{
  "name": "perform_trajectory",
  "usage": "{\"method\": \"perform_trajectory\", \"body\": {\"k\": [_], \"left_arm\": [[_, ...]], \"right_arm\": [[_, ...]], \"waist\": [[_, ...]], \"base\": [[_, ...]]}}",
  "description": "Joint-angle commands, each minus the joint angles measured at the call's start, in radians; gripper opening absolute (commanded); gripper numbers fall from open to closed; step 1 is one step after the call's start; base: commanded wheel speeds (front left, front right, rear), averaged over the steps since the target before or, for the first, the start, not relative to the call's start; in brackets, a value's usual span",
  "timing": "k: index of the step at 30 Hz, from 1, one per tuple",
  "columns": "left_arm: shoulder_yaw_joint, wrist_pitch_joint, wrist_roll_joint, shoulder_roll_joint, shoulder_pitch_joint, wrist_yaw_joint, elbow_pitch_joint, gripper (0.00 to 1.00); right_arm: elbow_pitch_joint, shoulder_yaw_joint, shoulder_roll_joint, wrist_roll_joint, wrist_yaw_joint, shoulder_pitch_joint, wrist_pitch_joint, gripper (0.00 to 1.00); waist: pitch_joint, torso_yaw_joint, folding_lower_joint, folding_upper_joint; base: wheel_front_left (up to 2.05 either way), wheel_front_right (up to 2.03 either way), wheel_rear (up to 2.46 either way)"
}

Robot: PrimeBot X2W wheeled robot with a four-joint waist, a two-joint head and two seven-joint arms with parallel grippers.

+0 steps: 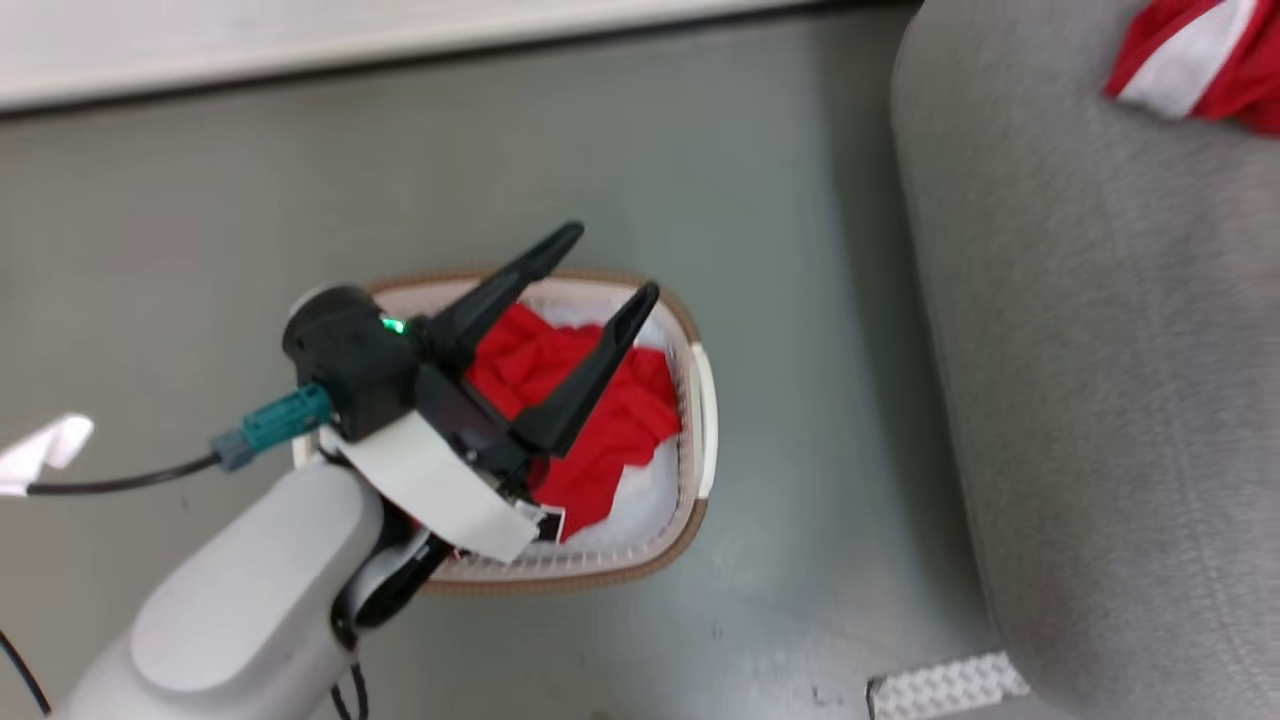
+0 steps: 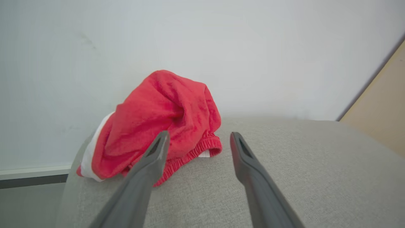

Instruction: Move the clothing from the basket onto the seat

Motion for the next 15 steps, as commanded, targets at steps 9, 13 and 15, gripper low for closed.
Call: {"method": "perform_trajectory", "body": {"k": [9,13,15], "left_arm": [[0.058,-0.014,-0.015,-0.053,0.195,0.026,0.082,1.0],[0.126,-0.014,0.011,-0.089,0.31,0.033,0.098,1.0],[0.158,-0.014,0.04,-0.1,0.364,0.038,0.105,1.0]], "right_arm": [[-0.204,0.166,0.024,0.103,-0.002,0.298,-0.008,1.0],[-0.302,0.241,0.036,0.144,-0.002,0.439,-0.007,1.0],[-0.342,0.265,0.04,0.174,-0.002,0.503,-0.007,1.0]], "waist": [[-0.311,0.043,0.0002,0.0],[-0.398,0.079,0.0002,0.0],[-0.432,0.098,0.0002,0.0]], "base": [[0.0,0.0,0.0],[0.0,0.0,0.0],[0.0,0.0,0.0]]}}
